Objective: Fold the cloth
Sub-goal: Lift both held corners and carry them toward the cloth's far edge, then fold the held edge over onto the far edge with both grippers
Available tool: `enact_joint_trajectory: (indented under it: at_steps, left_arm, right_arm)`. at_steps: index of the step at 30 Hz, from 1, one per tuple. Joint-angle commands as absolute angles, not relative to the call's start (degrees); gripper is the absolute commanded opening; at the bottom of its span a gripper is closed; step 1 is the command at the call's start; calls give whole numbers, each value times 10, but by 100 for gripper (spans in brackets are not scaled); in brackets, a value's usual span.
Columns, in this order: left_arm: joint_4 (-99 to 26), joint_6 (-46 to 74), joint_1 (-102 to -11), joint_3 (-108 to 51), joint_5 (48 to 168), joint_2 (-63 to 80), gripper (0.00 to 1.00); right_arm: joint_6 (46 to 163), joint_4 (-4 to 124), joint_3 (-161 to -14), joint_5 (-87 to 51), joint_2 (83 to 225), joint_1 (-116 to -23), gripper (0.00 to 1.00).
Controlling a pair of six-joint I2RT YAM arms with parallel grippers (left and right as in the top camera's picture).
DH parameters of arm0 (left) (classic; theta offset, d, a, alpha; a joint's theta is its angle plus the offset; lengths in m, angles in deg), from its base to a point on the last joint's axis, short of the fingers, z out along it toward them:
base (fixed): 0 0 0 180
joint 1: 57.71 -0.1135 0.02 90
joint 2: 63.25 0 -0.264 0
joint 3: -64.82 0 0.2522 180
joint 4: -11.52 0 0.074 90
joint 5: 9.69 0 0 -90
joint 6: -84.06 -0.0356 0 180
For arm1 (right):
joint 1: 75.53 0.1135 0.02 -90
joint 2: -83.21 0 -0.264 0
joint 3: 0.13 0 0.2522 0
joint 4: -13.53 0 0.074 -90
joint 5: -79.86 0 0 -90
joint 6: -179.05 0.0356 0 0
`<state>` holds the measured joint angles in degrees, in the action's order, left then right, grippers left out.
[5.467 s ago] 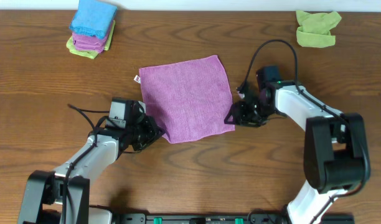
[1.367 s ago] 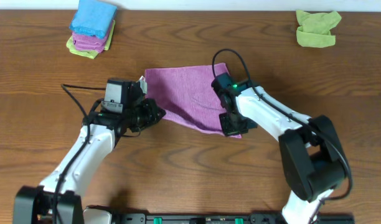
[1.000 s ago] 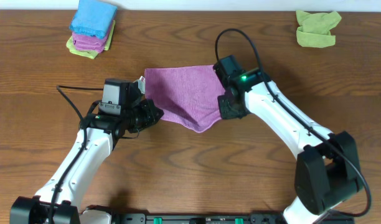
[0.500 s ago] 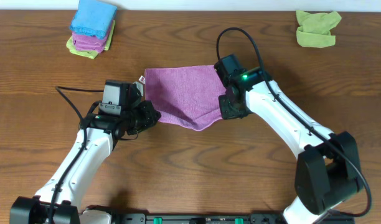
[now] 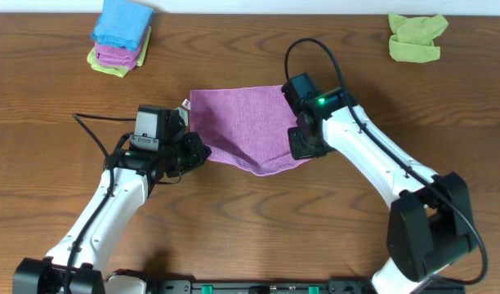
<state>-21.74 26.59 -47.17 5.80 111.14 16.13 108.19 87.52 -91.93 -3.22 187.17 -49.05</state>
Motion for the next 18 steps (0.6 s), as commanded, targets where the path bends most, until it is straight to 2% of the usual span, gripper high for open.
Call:
enact_joint_trajectory:
  at_steps: [1, 9, 18]
  left_arm:
    - [-220, 260, -472, 47, 1101, 154, 6]
    - [-214, 259, -474, 47, 1086, 154, 6]
    - [-167, 245, -532, 47, 1052, 154, 6]
  right_arm:
    - [1087, 877, -929, -34, 1863, -497, 2]
    - [1088, 871, -929, -48, 1863, -496, 2]
    - [1088, 765, -929, -48, 1866, -508, 2]
